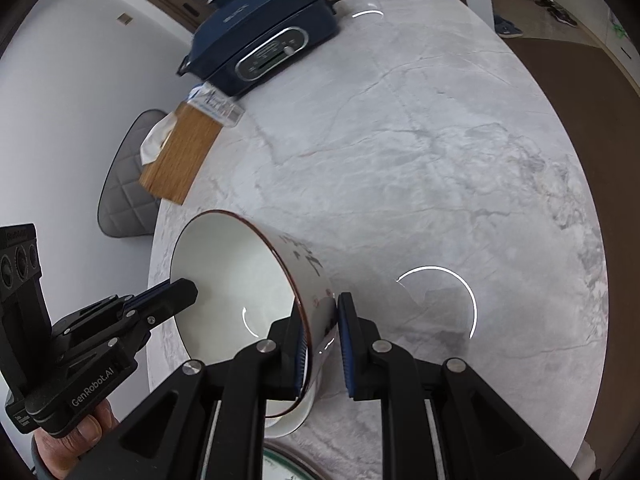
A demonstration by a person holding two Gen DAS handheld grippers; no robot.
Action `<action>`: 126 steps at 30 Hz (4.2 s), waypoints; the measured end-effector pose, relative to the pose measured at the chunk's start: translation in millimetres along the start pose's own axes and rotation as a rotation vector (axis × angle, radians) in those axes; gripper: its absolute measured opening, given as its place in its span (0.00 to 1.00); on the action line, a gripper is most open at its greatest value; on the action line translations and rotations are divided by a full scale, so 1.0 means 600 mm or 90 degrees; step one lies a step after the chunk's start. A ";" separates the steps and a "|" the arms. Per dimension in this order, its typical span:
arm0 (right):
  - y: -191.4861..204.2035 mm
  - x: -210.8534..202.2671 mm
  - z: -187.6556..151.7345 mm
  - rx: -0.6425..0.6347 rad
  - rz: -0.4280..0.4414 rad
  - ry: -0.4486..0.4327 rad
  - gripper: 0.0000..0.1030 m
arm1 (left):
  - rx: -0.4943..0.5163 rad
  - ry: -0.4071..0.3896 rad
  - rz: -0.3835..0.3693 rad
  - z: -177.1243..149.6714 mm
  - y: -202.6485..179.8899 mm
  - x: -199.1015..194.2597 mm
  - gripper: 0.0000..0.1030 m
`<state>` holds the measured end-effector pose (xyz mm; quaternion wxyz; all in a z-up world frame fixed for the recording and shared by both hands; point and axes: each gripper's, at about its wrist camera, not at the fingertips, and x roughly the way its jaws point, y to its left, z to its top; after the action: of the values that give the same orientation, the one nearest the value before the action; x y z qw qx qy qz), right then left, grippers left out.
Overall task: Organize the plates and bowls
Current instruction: 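Lower the red floral bowl into the white bowl stack and open, then grip the rim of the nested bowl stack with both grippers and lift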
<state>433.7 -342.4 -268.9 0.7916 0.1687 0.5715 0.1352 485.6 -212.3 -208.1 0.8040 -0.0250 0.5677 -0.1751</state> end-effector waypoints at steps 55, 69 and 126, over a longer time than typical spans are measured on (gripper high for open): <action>0.112 0.120 -0.105 -0.055 -0.056 0.099 0.51 | -0.105 0.034 0.024 -0.146 0.129 0.026 0.51; 0.128 0.092 -0.105 -0.088 -0.115 0.074 0.64 | -0.133 0.019 0.010 -0.160 0.137 0.009 0.53; -0.041 0.140 -0.106 -0.017 0.094 0.110 0.30 | -0.120 0.074 -0.067 -0.196 0.200 0.122 0.24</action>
<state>399.7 -323.3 -370.1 0.7291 0.1879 0.6220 0.2149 429.1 -103.5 -344.4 0.7534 -0.1199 0.6252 -0.1645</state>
